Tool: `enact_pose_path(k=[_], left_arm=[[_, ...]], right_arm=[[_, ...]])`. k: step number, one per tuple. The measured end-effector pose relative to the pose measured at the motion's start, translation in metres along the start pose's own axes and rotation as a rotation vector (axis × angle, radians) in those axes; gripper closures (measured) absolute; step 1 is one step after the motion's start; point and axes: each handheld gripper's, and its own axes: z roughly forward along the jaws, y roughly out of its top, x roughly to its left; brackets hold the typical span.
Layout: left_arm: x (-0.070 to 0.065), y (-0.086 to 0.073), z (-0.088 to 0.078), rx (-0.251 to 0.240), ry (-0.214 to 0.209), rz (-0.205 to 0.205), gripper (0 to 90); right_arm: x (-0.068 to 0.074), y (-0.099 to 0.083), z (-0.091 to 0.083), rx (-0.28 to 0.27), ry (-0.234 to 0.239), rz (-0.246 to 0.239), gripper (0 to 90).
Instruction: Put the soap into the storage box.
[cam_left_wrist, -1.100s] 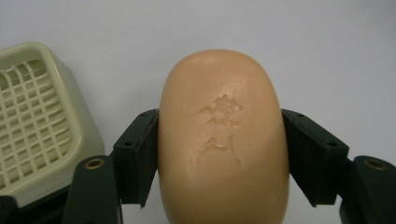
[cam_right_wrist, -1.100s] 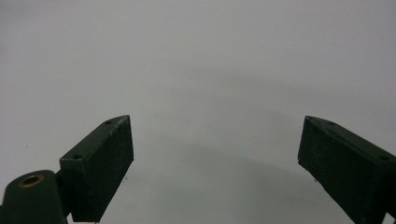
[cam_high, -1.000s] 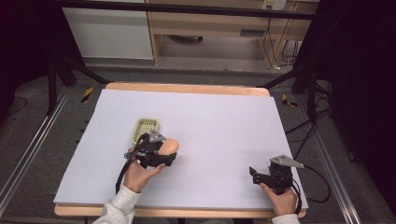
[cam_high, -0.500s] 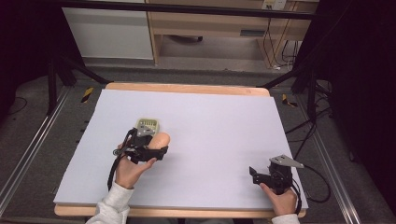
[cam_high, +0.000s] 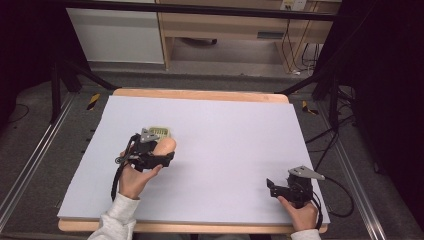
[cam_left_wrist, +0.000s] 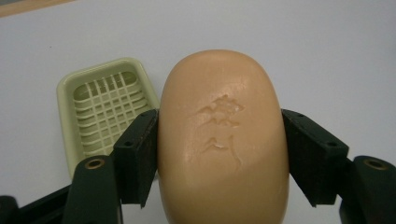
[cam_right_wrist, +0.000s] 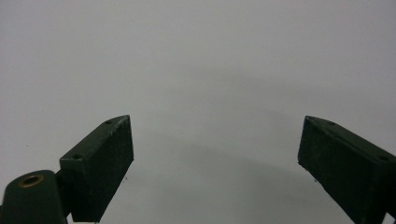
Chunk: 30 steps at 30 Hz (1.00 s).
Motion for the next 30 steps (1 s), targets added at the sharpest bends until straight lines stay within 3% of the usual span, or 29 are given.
enact_pose_path(k=[30], left_arm=[[0.036,0.005,0.014,0.019,0.06,-0.049,31.9]], right_arm=[[0.003,0.001,0.005,0.011,0.002,-0.012,10.7]])
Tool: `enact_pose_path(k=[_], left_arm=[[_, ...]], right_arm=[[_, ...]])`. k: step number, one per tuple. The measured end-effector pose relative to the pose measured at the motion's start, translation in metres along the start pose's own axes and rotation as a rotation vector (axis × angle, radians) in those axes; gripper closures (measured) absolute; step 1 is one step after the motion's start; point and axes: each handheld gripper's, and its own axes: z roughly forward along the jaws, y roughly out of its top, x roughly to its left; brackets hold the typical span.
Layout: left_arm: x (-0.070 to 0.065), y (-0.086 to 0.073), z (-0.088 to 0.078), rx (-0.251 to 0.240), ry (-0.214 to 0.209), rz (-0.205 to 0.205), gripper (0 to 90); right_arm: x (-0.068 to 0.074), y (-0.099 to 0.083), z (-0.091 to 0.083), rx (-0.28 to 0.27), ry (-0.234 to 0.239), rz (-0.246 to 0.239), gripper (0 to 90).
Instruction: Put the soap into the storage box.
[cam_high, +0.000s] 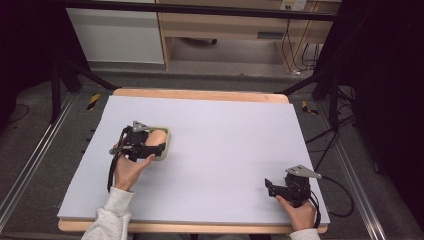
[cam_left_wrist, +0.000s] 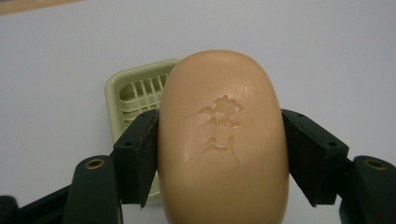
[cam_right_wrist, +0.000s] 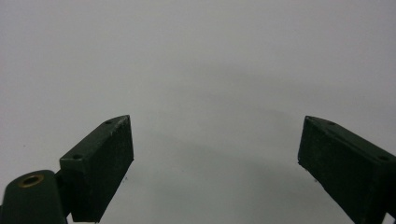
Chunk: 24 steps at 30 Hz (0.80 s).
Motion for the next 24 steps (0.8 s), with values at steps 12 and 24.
enact_pose_path(k=[12,24], left_arm=[[0.006,0.007,0.018,0.022,0.017,-0.004,31.9],[0.014,0.012,0.032,0.036,0.039,-0.005,31.9]], right_arm=[[0.0,0.001,0.001,0.001,0.002,0.01,10.7],[-0.001,0.001,0.001,0.002,0.002,0.01,10.7]])
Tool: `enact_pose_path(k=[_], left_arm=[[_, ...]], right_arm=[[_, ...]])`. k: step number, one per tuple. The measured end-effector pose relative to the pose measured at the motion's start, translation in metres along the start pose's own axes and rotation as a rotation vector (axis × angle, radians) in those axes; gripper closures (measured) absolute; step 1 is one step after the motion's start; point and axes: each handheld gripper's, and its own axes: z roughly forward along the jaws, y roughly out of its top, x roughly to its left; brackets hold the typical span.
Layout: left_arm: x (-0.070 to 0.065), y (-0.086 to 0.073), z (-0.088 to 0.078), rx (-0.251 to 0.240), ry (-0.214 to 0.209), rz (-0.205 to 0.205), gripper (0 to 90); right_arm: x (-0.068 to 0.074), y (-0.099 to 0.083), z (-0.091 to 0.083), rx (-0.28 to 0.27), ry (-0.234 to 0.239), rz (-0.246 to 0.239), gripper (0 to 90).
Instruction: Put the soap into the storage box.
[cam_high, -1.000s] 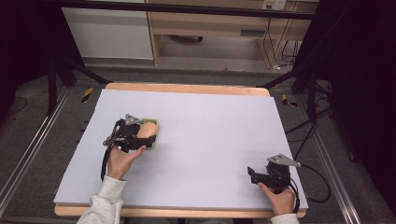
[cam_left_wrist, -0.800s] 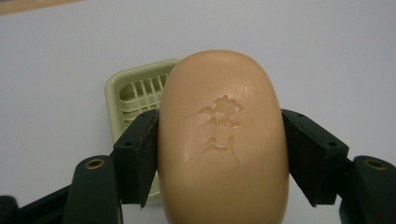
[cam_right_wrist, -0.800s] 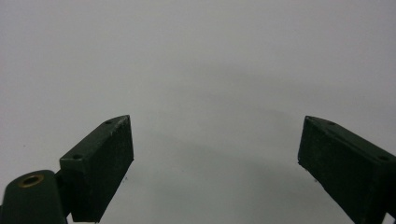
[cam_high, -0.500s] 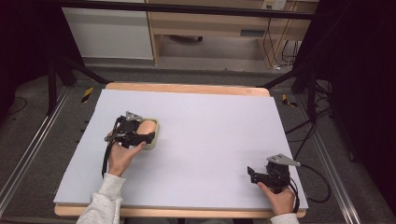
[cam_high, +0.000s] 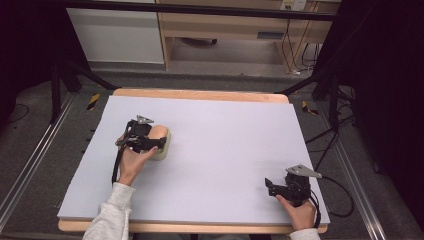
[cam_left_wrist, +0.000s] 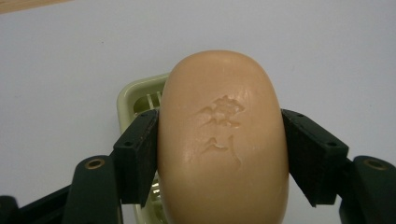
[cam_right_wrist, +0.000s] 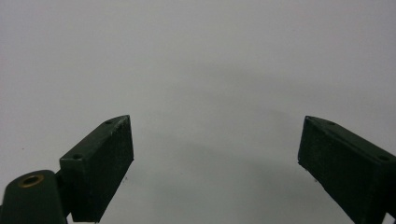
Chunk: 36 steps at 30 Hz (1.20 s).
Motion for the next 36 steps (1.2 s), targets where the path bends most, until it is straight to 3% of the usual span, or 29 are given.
enact_pose_path(k=[36], left_arm=[[0.014,-0.006,0.02,0.033,0.014,-0.03,31.9]], right_arm=[[0.001,0.0,0.001,0.003,-0.002,-0.001,10.7]])
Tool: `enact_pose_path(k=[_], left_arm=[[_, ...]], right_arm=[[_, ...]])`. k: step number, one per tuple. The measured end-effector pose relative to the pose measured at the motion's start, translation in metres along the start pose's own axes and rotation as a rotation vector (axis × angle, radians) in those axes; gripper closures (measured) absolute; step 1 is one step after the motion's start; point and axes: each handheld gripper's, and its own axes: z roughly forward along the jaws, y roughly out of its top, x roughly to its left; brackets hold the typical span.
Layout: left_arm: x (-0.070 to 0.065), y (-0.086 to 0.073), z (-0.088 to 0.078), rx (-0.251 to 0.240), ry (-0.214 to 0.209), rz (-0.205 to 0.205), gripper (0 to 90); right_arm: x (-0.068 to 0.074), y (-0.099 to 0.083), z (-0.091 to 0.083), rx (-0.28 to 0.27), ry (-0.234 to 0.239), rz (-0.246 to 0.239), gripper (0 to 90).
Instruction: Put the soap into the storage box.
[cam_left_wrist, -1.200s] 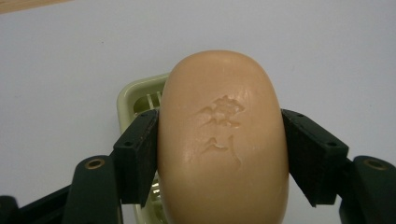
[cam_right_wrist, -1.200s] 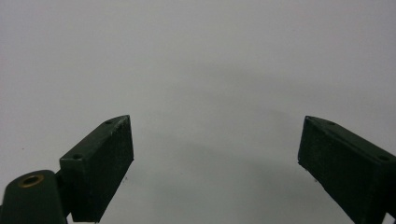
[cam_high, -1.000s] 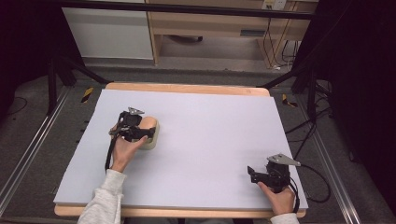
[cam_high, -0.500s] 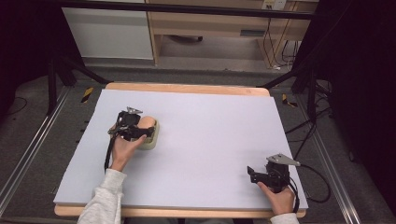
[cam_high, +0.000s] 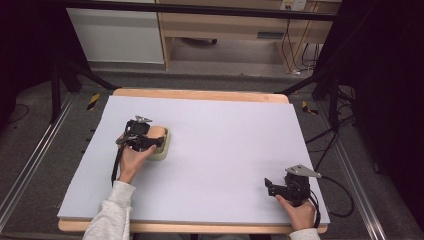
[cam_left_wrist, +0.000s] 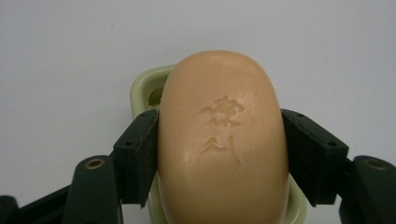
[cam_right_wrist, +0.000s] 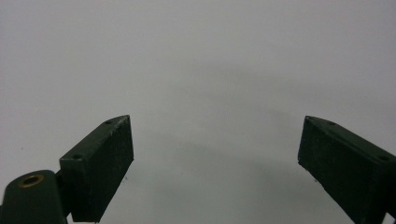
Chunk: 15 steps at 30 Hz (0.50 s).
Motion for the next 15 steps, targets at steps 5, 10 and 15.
enact_pose_path(k=[5,10,15], left_arm=[[-0.0011,-0.0015,0.0052,0.013,0.0,0.009,31.9],[-0.0013,-0.002,0.0073,0.016,0.001,0.014,31.9],[0.0004,-0.0029,0.0087,0.018,0.002,0.004,31.9]], right_arm=[[0.0,0.0,-0.0001,0.001,0.0,0.001,10.7],[0.0002,0.0001,-0.0007,0.002,0.009,0.007,10.7],[-0.0001,0.0001,-0.0007,0.002,0.008,0.006,10.7]])
